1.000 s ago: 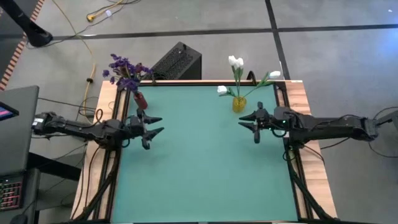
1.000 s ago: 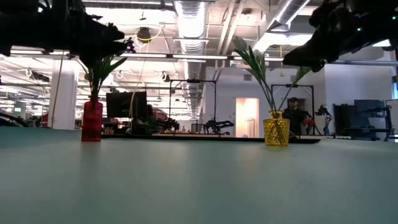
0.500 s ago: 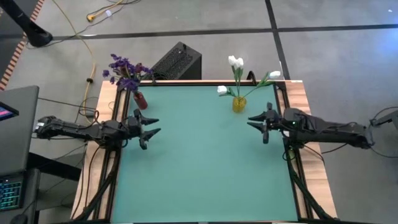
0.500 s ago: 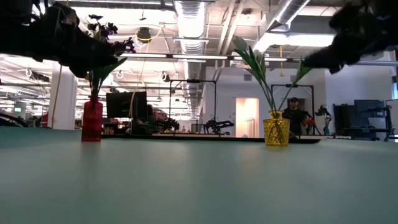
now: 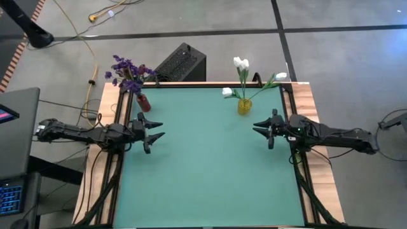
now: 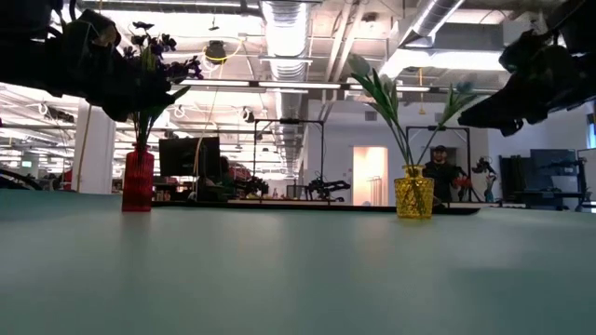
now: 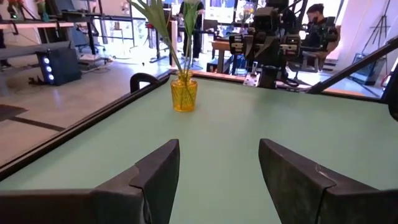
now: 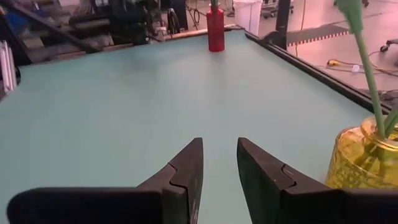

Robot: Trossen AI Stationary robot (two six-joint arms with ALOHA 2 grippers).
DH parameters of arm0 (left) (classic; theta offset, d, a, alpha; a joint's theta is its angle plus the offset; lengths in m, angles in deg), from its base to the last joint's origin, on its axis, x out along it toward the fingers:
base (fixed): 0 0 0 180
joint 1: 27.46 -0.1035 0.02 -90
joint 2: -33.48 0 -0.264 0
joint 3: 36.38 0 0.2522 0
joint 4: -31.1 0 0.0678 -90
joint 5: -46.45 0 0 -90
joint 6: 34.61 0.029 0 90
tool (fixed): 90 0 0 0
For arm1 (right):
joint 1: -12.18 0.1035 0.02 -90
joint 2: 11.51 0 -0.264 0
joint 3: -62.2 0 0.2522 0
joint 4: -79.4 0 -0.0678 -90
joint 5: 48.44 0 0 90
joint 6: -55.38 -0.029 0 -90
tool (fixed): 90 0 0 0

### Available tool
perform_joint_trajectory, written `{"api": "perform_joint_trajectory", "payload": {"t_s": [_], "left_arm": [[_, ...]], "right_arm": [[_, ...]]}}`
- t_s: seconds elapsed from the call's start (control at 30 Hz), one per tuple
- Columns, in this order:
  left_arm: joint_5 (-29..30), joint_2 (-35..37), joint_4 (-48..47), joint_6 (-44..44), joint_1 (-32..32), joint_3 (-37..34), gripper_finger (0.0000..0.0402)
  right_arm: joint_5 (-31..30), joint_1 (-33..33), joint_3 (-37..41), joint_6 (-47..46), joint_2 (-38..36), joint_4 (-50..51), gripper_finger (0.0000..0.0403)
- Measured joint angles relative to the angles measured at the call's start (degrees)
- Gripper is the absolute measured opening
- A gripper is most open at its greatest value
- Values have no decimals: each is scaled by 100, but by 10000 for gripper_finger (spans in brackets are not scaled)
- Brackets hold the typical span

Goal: Sort flowers into vase by color
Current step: Return to Home Position

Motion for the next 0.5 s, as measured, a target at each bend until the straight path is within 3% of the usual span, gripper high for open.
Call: {"api": "perform_joint_trajectory", "payload": {"t_s": [0.3, 0.5], "left_arm": [[2, 1, -108, 87, 1, 0, 208], [2, 1, -301, 109, 0, 0, 208]], "right_arm": [[-48, 11, 105, -325, -12, -161, 125], [-622, -6, 187, -266, -12, 139, 125]]}}
